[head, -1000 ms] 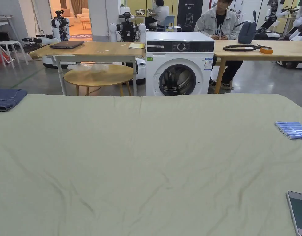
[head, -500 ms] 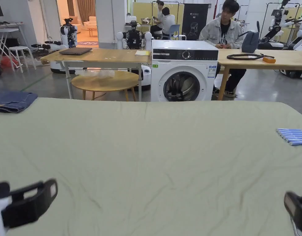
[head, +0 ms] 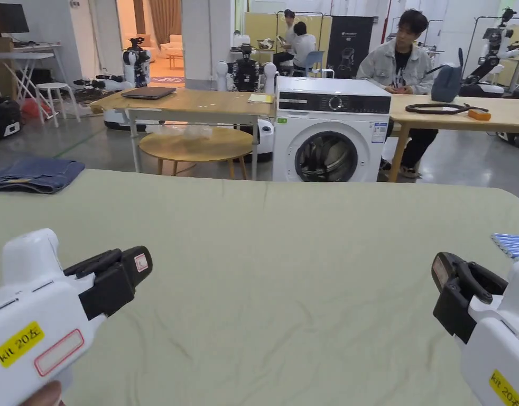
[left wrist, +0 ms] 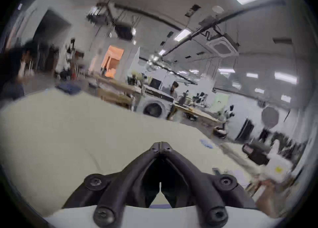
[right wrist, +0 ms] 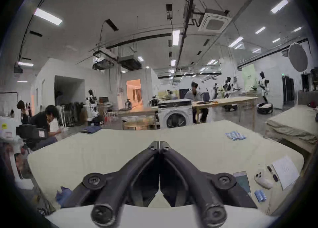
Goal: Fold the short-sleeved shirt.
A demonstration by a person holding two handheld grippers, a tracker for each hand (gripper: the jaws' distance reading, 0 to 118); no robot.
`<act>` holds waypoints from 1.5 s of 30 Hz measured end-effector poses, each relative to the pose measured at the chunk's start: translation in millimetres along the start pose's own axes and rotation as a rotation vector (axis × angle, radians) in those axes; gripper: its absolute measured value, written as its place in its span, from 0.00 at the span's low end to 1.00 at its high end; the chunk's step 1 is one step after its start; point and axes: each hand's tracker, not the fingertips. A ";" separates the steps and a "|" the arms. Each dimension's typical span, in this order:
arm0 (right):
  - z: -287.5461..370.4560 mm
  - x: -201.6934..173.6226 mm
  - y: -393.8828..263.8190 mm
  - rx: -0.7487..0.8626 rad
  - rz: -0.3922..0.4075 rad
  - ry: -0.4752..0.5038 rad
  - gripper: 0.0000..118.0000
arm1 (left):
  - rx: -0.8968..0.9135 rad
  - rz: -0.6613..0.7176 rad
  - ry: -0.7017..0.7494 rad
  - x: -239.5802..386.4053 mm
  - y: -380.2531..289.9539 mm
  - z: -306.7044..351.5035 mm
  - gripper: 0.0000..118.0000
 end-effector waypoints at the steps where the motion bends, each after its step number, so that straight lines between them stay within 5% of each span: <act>1: -24.8 10.9 -3.3 -0.020 0.024 -0.007 0.00 | -0.035 0.045 0.003 -18.1 0.2 2.3 0.00; 6: -20.8 19.1 -9.5 -0.048 -0.008 -0.012 0.00 | -0.263 0.456 -0.262 -112.3 -28.6 6.7 0.00; 7: -18.3 20.0 -10.6 -0.051 -0.010 -0.016 0.00 | -0.324 0.557 -0.294 -136.5 -41.4 9.3 0.11; 9: -17.9 24.0 -12.8 -0.070 -0.010 -0.030 0.00 | -0.420 0.669 -0.287 -169.6 -68.7 14.6 0.78; 10: -16.6 24.8 -13.8 -0.074 -0.007 -0.038 0.00 | -0.467 0.701 -0.271 -171.9 -80.8 15.8 0.93; 12: -14.5 25.2 -15.9 -0.081 -0.004 -0.055 0.00 | -0.499 0.715 -0.186 -194.7 -107.3 23.1 0.97; 15: -12.5 25.1 -17.9 -0.086 -0.022 -0.072 0.00 | -0.531 0.793 -0.084 -206.3 -140.1 13.2 0.97; 20: -13.3 19.0 -20.3 -0.098 -0.023 -0.079 0.00 | -0.482 0.904 -0.262 -203.7 -158.8 -19.6 0.88; 22: -13.3 14.2 -19.8 -0.099 -0.017 -0.078 0.00 | -0.588 0.916 -0.227 -203.5 -165.4 -33.6 0.56; 23: -13.3 12.1 -19.7 -0.097 -0.021 -0.076 0.00 | -0.628 0.890 -0.192 -197.1 -171.4 -44.6 0.17; 24: -12.9 10.7 -19.5 -0.096 -0.027 -0.072 0.00 | -0.674 0.856 -0.125 -191.9 -175.3 -52.9 0.04; 26: -12.8 6.4 -19.1 -0.098 -0.030 -0.070 0.00 | -0.725 0.774 0.016 -207.8 -175.3 -52.1 0.03; 27: -12.1 5.3 -18.7 -0.100 -0.025 -0.068 0.00 | -0.657 0.833 -0.110 -206.7 -166.8 -52.5 0.03; 32: -8.4 5.2 -13.9 -0.090 -0.018 -0.076 0.00 | -0.604 0.792 -0.040 -233.1 -128.3 -10.8 0.03; 37: -4.5 5.2 -11.2 -0.063 -0.004 -0.093 0.00 | -0.452 0.782 0.171 -269.9 -84.4 53.0 0.03; 40: -5.5 4.9 -12.1 -0.057 -0.019 -0.086 0.00 | -0.524 0.628 0.260 -248.6 -70.9 60.0 0.03; 45: -10.5 -0.5 -11.5 -0.069 -0.012 -0.049 0.00 | -0.503 0.492 0.172 -162.9 -48.7 32.9 0.03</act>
